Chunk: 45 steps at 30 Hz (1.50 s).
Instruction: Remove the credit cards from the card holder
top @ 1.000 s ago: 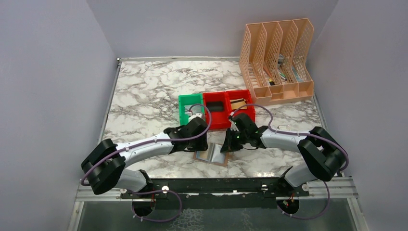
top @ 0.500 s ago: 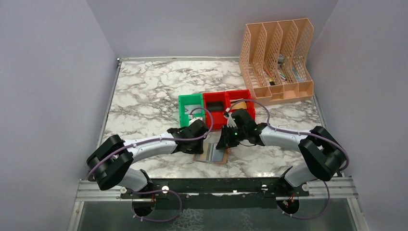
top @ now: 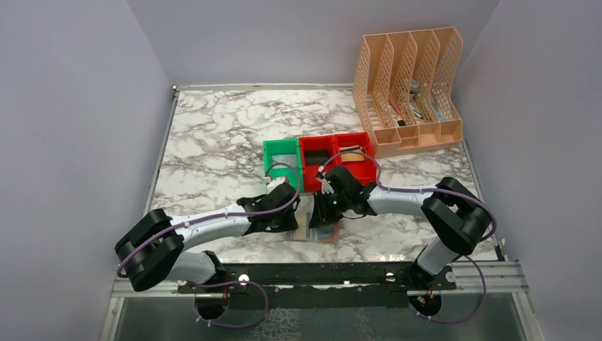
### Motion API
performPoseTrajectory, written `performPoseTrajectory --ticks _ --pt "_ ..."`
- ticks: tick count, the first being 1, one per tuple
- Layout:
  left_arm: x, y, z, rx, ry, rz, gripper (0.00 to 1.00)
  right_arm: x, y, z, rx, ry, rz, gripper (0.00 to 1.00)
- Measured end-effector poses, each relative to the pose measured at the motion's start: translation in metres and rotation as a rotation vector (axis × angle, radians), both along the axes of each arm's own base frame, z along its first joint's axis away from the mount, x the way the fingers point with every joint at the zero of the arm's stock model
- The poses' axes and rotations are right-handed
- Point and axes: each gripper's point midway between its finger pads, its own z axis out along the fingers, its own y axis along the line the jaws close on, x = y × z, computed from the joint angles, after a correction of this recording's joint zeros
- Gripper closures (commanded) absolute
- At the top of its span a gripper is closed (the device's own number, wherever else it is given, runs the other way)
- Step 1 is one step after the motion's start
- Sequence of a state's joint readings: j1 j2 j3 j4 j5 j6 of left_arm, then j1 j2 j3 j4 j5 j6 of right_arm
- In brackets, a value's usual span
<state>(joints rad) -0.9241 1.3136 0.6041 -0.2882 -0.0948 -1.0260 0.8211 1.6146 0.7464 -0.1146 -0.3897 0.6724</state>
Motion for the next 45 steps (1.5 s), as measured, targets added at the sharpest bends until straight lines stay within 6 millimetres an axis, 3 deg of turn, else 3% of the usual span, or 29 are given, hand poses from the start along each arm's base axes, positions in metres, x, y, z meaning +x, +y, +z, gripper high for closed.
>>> performPoseTrajectory --ticks 3,6,11,24,34,45 --pt "-0.003 0.003 0.001 -0.02 0.002 0.022 0.7 0.001 0.0 -0.005 -0.009 0.013 -0.023 0.79" --pt "-0.005 0.005 0.001 -0.027 0.001 0.026 0.69 0.003 -0.001 -0.007 -0.013 0.017 -0.049 0.9" --pt "-0.005 0.005 0.002 -0.03 -0.003 0.026 0.65 0.007 -0.002 -0.011 -0.026 0.008 -0.089 0.99" --pt "-0.001 0.001 0.022 -0.088 -0.055 0.013 0.56 0.005 -0.002 -0.013 0.053 0.009 -0.134 0.99" --pt "0.003 -0.005 0.038 -0.142 -0.098 0.003 0.58 0.004 -0.003 -0.016 0.161 0.06 -0.204 0.99" --pt "-0.001 -0.013 0.031 -0.181 -0.078 -0.011 0.61 0.003 -0.003 -0.019 0.217 0.097 -0.22 0.99"
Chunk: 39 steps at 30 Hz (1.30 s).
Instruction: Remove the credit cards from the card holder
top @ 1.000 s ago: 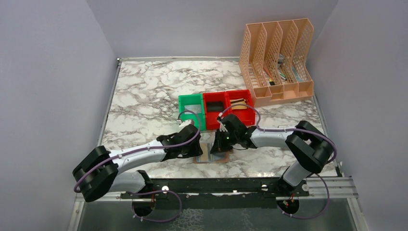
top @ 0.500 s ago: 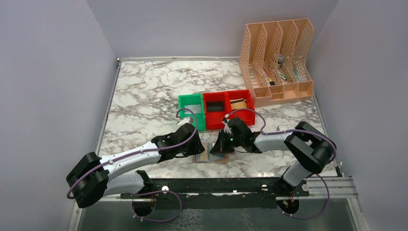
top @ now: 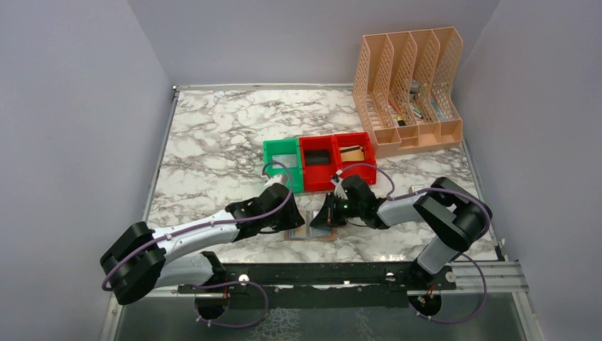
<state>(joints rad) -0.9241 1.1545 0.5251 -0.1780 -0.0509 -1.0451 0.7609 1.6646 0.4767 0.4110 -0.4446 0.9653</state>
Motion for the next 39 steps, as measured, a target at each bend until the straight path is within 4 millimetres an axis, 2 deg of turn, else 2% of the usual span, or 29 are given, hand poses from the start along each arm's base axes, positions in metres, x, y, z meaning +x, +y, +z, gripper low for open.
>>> performPoseTrajectory --ticks 8,18,29,32,35,39 --pt "-0.001 0.001 -0.002 0.007 0.011 0.007 0.61 0.0 0.0 0.0 -0.001 0.001 0.001 0.99" --pt "-0.004 0.006 -0.017 0.057 0.05 0.008 0.63 0.0 0.0 -0.001 -0.008 0.009 0.001 0.99" --pt "-0.005 0.0 -0.014 0.043 0.057 -0.007 0.7 0.0 0.0 -0.001 -0.013 0.017 0.003 0.99" --pt "-0.006 -0.009 -0.008 -0.003 0.056 -0.031 0.72 0.0 0.001 -0.001 -0.012 0.016 0.009 0.99" --pt "-0.006 -0.022 0.002 -0.072 0.046 -0.062 0.73 0.0 0.001 0.005 0.016 -0.016 0.022 0.93" --pt "-0.005 -0.036 0.014 -0.144 0.033 -0.096 0.73 -0.004 -0.003 0.011 0.033 -0.052 0.031 0.77"
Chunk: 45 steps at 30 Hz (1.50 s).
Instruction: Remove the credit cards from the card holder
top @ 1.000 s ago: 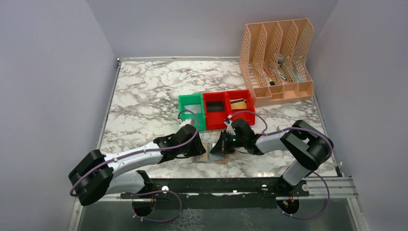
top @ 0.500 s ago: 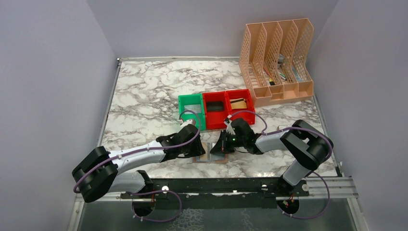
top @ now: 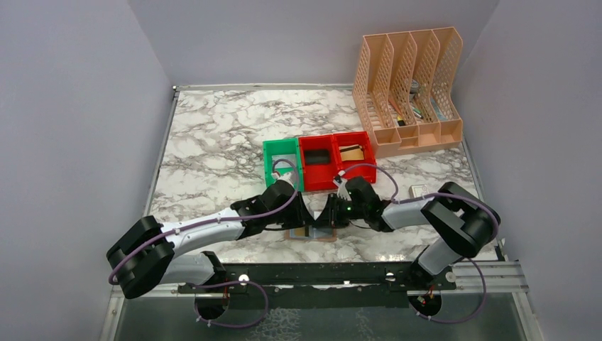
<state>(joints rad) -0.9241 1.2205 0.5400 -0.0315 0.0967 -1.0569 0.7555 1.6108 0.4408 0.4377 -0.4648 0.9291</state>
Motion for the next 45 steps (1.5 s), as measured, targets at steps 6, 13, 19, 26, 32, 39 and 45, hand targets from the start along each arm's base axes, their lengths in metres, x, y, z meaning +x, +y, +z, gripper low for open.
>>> performPoseTrajectory --ticks 6,13,19,26,32,39,45 --pt "0.001 -0.003 0.003 -0.016 -0.006 -0.006 0.72 0.003 -0.013 0.021 -0.036 -0.067 -0.034 0.67" --pt "-0.001 -0.005 -0.007 -0.003 0.015 -0.016 0.65 0.026 -0.047 0.039 -0.203 -0.14 -0.221 0.67" --pt "-0.005 -0.015 -0.013 -0.017 0.03 -0.06 0.51 0.037 -0.082 0.067 -0.236 -0.243 -0.397 0.63" --pt "-0.023 -0.049 -0.025 0.001 0.059 -0.206 0.37 0.043 -0.105 0.104 -0.147 -0.363 -0.53 0.62" --pt "-0.018 -0.054 0.001 0.01 -0.03 -0.229 0.28 0.044 -0.11 0.124 -0.087 -0.437 -0.554 0.62" --pt "-0.011 -0.041 0.009 0.057 -0.067 -0.191 0.28 0.045 -0.109 0.127 -0.066 -0.464 -0.549 0.62" --pt "-0.002 -0.025 0.017 0.079 -0.1 -0.117 0.3 0.038 -0.092 0.127 -0.033 -0.477 -0.438 0.68"
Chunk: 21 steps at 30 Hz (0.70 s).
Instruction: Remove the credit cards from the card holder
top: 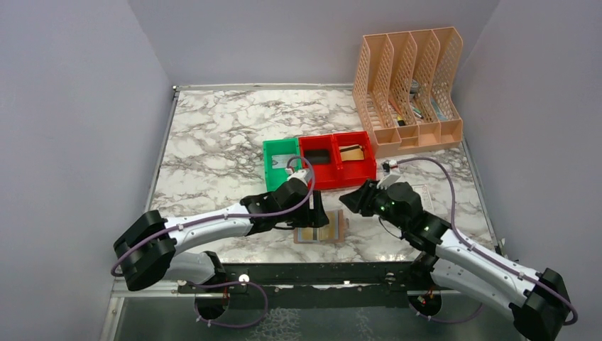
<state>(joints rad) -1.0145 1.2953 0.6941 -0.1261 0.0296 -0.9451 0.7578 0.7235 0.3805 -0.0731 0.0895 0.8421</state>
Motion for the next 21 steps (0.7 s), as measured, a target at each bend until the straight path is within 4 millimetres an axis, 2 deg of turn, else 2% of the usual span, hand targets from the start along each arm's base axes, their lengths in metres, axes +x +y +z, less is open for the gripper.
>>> performPoseTrajectory --ticks 3,5,8,12,16,18,21 --pt "0.004 0.013 -0.002 0.017 -0.005 0.048 0.31 -0.006 0.013 -0.011 -0.012 0.041 0.076 0.74" --pt "0.005 0.022 -0.003 0.024 -0.008 0.079 0.3 -0.01 0.021 -0.022 -0.024 0.085 0.122 0.75" --pt "0.007 0.036 -0.002 0.026 -0.019 0.122 0.23 -0.018 0.032 -0.039 -0.037 0.15 0.188 0.74" --pt "0.005 0.055 0.004 0.007 -0.043 0.165 0.14 -0.025 0.044 -0.045 -0.017 0.185 0.259 0.75" --pt "0.003 0.069 0.011 -0.016 -0.069 0.194 0.01 -0.029 0.053 -0.047 0.013 0.211 0.298 0.83" --pt "0.001 0.076 0.012 -0.022 -0.077 0.204 0.01 -0.031 0.059 -0.052 0.027 0.241 0.315 0.84" --pt "0.001 0.082 0.016 -0.03 -0.089 0.217 0.01 -0.038 0.062 -0.068 0.009 0.304 0.326 0.94"
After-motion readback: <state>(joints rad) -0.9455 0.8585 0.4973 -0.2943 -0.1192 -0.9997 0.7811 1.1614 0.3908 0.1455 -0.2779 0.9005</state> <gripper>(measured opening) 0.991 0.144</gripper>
